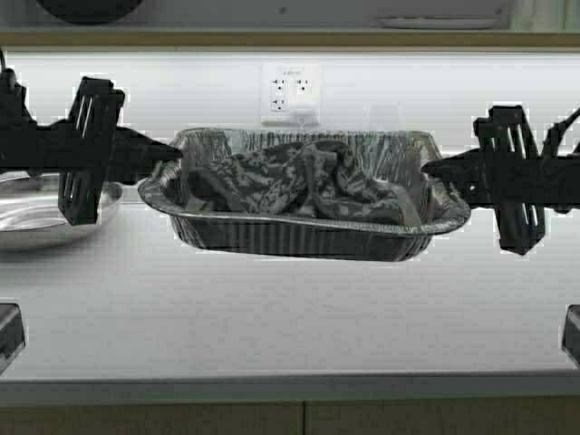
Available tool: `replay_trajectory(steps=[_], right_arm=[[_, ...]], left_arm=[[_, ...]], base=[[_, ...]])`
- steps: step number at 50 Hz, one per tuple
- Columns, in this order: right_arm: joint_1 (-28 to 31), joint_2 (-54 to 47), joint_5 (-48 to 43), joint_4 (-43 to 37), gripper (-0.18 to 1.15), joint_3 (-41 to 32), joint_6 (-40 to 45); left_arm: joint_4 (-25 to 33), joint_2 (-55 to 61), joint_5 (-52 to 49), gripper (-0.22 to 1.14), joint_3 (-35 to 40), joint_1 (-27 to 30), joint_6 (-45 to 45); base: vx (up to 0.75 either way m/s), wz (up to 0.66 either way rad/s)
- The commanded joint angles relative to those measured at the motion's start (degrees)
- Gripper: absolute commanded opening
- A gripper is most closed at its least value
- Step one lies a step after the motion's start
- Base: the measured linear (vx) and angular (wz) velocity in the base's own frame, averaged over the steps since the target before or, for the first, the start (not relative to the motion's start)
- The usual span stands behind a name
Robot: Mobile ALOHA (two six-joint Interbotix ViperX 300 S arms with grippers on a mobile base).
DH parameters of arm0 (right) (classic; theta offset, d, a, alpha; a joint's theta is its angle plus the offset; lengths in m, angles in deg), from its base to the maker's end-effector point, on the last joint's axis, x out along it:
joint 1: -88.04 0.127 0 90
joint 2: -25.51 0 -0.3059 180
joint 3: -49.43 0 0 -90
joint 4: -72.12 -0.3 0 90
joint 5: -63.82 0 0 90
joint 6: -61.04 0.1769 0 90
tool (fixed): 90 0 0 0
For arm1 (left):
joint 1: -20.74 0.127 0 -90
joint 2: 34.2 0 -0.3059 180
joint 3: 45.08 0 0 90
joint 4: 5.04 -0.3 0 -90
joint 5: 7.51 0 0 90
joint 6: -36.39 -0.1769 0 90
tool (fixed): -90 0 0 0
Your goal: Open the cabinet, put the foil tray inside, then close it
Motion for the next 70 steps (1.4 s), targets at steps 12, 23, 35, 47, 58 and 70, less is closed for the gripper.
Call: replay_trajectory(steps=[12,23,35,47,58,70], right_arm=[[4.75,18.28,5.01,0.88,0.09,3.08,9.05],[5.01,31.03,15.64,0.97,0.09,2.29,14.5],[5.1,42.71,25.75,3.52,0.09,-1.32,23.47],[5.01,50.98,37.18,6.68,0.09,-5.8,32.26],[5.01,51.5,40.96,9.4,0.09,-11.87,40.96],[5.01,51.15,44.47,10.28,0.09,-15.73,42.98]], left_arm=[[-0.62,-16.7,-5.71,0.03,-5.19,-0.44,7.65],[-0.97,-26.98,-11.51,0.04,-5.8,-0.44,12.57],[-4.04,-40.43,-21.27,0.04,-1.32,-0.44,22.24],[-11.34,-49.66,-35.42,0.04,5.98,-0.44,32.96],[-13.18,-46.49,-35.33,0.04,10.81,-0.44,39.2],[-13.27,-44.74,-35.33,0.04,15.12,-0.44,39.11]], base=[[-0.01,0.0],[0.0,0.0],[0.0,0.0],[0.0,0.0],[0.0,0.0],[0.01,0.0]])
